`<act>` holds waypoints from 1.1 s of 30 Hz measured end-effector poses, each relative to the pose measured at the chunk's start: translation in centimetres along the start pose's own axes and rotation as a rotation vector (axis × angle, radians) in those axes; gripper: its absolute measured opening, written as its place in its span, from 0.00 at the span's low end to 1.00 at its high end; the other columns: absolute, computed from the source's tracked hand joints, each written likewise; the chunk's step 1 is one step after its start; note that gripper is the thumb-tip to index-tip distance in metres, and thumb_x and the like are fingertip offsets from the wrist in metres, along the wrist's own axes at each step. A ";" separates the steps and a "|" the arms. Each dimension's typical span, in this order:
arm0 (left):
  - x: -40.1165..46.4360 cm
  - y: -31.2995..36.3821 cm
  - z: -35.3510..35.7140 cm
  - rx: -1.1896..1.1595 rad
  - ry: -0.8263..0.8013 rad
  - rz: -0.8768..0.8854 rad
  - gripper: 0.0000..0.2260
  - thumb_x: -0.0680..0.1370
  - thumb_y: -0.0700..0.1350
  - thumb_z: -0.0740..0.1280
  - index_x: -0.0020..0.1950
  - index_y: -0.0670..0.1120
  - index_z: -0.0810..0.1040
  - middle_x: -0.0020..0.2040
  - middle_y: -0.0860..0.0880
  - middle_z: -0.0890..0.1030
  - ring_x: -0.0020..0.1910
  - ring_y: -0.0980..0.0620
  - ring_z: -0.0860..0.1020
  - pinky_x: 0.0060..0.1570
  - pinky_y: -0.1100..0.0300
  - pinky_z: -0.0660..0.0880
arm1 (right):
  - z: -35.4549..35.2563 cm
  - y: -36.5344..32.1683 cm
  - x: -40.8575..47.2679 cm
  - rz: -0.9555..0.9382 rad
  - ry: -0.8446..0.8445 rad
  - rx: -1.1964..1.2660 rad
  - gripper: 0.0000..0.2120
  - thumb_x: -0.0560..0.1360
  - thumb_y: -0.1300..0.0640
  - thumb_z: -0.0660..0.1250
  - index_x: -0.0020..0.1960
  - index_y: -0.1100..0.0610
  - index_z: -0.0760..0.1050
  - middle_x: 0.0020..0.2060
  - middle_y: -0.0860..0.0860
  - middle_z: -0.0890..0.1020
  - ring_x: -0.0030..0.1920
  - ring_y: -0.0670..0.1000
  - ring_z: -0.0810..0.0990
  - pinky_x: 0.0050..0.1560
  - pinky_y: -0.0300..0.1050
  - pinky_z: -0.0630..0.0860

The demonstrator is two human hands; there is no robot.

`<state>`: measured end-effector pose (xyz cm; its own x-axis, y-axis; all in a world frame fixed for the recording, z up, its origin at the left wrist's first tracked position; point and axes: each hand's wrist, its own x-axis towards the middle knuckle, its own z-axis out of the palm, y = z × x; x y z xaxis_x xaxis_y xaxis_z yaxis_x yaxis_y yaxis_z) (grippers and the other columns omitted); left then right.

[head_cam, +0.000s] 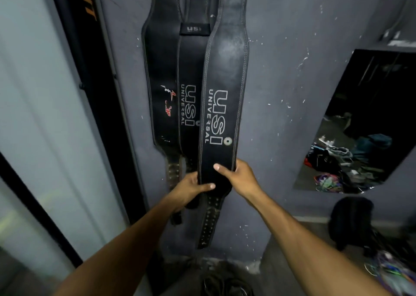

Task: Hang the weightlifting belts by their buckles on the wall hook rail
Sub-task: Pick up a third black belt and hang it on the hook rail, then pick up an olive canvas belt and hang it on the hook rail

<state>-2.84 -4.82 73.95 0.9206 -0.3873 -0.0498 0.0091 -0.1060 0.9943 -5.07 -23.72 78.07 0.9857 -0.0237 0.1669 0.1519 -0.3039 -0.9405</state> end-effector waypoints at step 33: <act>-8.2 -19.2 8.0 0.127 0.298 -0.356 0.08 0.82 0.44 0.68 0.45 0.50 0.84 0.42 0.55 0.85 0.46 0.57 0.80 0.54 0.58 0.75 | 0.6 22.6 -11.1 0.712 -0.202 -0.054 0.23 0.82 0.46 0.68 0.58 0.67 0.79 0.54 0.60 0.86 0.42 0.50 0.84 0.35 0.36 0.76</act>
<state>-13.69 -6.94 54.50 0.9410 -0.0294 -0.3371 0.3130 -0.3030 0.9001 -12.57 -29.74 54.80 0.8395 -0.0583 -0.5402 -0.5273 -0.3272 -0.7842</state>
